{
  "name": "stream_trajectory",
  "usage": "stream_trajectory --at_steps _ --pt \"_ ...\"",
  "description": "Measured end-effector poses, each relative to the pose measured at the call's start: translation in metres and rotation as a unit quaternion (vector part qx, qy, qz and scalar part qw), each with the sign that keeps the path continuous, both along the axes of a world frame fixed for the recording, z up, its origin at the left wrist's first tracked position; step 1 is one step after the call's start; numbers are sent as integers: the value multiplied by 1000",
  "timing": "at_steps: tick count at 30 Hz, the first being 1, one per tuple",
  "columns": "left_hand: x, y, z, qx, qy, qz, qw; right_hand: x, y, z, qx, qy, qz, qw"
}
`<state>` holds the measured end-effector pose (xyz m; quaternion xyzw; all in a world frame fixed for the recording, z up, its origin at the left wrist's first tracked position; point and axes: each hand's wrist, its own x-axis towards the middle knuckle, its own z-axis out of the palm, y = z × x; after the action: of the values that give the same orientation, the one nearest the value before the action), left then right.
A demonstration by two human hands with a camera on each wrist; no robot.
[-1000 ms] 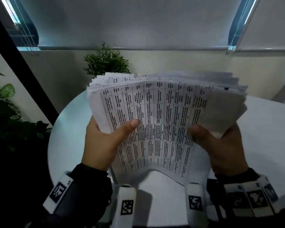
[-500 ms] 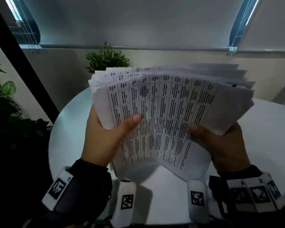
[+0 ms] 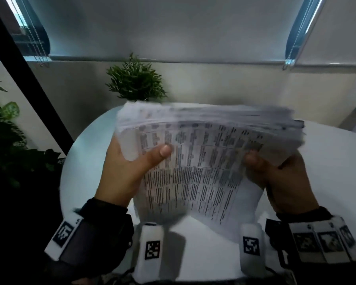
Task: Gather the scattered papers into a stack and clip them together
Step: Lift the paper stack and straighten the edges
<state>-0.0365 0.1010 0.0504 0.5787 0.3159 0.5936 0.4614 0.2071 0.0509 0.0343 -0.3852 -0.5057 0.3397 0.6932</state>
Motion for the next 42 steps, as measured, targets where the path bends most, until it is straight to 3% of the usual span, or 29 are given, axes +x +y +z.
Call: stream_trajectory --at_steps 7,11,16,22,28,32,35,39,42 --pt "13 -10 -7 -14 0 37 999 -21 4 -7 -17 -32 -49 998" --pt "0 -3 3 5 -24 39 999 -14 4 3 16 16 -26 999" --pt "4 -5 -6 -15 14 26 999 -20 0 -14 -56 1 -13 998" --pt "-1 -7 9 39 -16 27 999 -14 0 2 14 4 -12 1000" --pt "-2 -2 -7 -39 15 17 999 -20 -1 -16 -33 3 -14 999" --pt "2 -8 3 1 -12 46 999 -24 -1 -1 4 5 -50 999" --pt "-5 -5 9 28 -19 22 999 -18 3 10 35 9 -37 999" --pt "-2 -2 -3 -44 28 9 999 -20 1 -2 -14 16 -31 999" --pt "6 -7 -7 -42 28 41 998 -21 -3 -6 -26 12 -57 998"
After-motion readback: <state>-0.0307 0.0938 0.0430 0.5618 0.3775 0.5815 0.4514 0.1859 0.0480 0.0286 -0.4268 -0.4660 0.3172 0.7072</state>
